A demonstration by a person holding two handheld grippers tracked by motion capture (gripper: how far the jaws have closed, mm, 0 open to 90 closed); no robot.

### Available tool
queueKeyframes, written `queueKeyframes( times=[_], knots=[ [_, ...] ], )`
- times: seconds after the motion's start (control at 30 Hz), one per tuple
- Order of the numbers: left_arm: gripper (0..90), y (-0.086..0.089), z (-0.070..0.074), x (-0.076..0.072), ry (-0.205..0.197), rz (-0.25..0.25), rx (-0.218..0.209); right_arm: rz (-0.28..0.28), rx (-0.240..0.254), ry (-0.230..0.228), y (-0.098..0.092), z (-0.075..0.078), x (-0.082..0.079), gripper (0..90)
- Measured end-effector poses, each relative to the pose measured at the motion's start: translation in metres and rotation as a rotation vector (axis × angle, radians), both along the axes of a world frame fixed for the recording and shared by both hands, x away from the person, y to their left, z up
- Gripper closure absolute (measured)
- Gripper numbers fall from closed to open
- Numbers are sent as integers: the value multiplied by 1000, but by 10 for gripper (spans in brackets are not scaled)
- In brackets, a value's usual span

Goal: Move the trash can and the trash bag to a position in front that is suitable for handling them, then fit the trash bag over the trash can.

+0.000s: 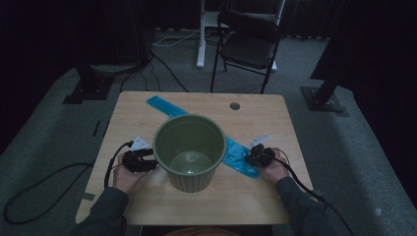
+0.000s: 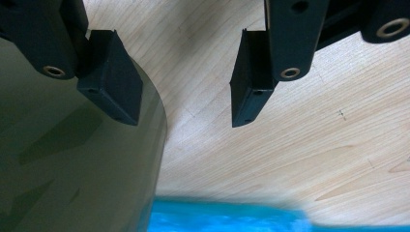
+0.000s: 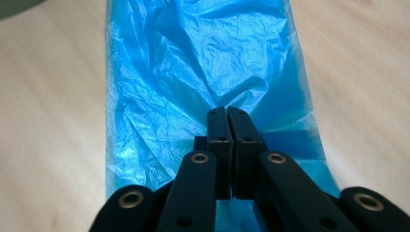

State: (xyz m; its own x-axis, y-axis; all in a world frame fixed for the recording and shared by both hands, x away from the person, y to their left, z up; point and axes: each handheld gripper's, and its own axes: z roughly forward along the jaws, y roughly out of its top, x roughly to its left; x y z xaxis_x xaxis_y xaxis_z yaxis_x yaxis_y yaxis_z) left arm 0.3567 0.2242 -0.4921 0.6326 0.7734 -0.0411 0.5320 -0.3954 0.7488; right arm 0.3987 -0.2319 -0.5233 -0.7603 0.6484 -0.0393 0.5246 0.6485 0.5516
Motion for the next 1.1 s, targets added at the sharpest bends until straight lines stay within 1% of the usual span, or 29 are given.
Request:
queueKeyframes(
  times=[0.03,0.07,0.13,0.17,0.2,0.23,0.27,0.4,0.5,0.53,0.6,0.63,0.7,0.8,0.87,0.9,0.93,0.97,1.03,1.07,1.1],
  knots=[
    [456,0,0,0,-3,1,-2,-4,15,6,-11,-1,-12,883],
    [456,0,0,0,-3,1,-2,-4,15,6,-11,-1,-12,883],
    [456,0,0,0,-3,3,-6,1,40,6,-28,-2,-28,875],
    [456,0,0,0,-3,3,-6,1,40,6,-28,-2,-28,875],
    [456,0,0,0,-3,3,-6,4,44,9,-32,-2,-32,875],
    [456,0,0,0,-2,4,-7,2,49,13,-42,-3,-41,875],
    [455,0,0,0,-3,5,-7,-6,52,17,-48,-3,-47,875],
    [454,-1,1,-1,-6,3,-10,-11,77,22,-64,-4,-60,875],
    [454,-2,1,0,-7,2,-11,-13,83,27,-69,-4,-64,867],
    [454,-2,1,1,-6,1,-11,-15,89,32,-71,-4,-66,774],
    [454,-2,1,1,-7,1,-11,-16,105,34,-70,-2,-65,626],
    [454,-2,1,1,-7,0,-13,-19,121,26,-69,0,-65,577],
    [454,-2,1,1,-8,0,-11,-23,143,-13,-65,8,-63,514],
    [453,-3,1,2,-8,-1,-14,-15,179,-35,-55,19,-58,473],
    [452,-3,1,2,-11,-2,-13,-4,180,-36,-45,24,-54,458],
    [452,-3,1,2,-11,-2,-13,-4,180,-36,-45,24,-54,458],
    [452,-3,2,2,-13,-3,-12,2,179,-47,-36,27,-52,444],
    [451,-3,2,2,-14,-2,-12,25,180,-54,-21,30,-47,423],
    [450,-3,2,2,-14,0,-12,51,172,-52,-5,30,-42,408],
    [450,-2,2,2,-16,1,-11,61,166,-54,1,30,-40,406],
    [448,-2,2,2,-16,1,-11,61,166,-54,1,30,-40,406]
  ],
)
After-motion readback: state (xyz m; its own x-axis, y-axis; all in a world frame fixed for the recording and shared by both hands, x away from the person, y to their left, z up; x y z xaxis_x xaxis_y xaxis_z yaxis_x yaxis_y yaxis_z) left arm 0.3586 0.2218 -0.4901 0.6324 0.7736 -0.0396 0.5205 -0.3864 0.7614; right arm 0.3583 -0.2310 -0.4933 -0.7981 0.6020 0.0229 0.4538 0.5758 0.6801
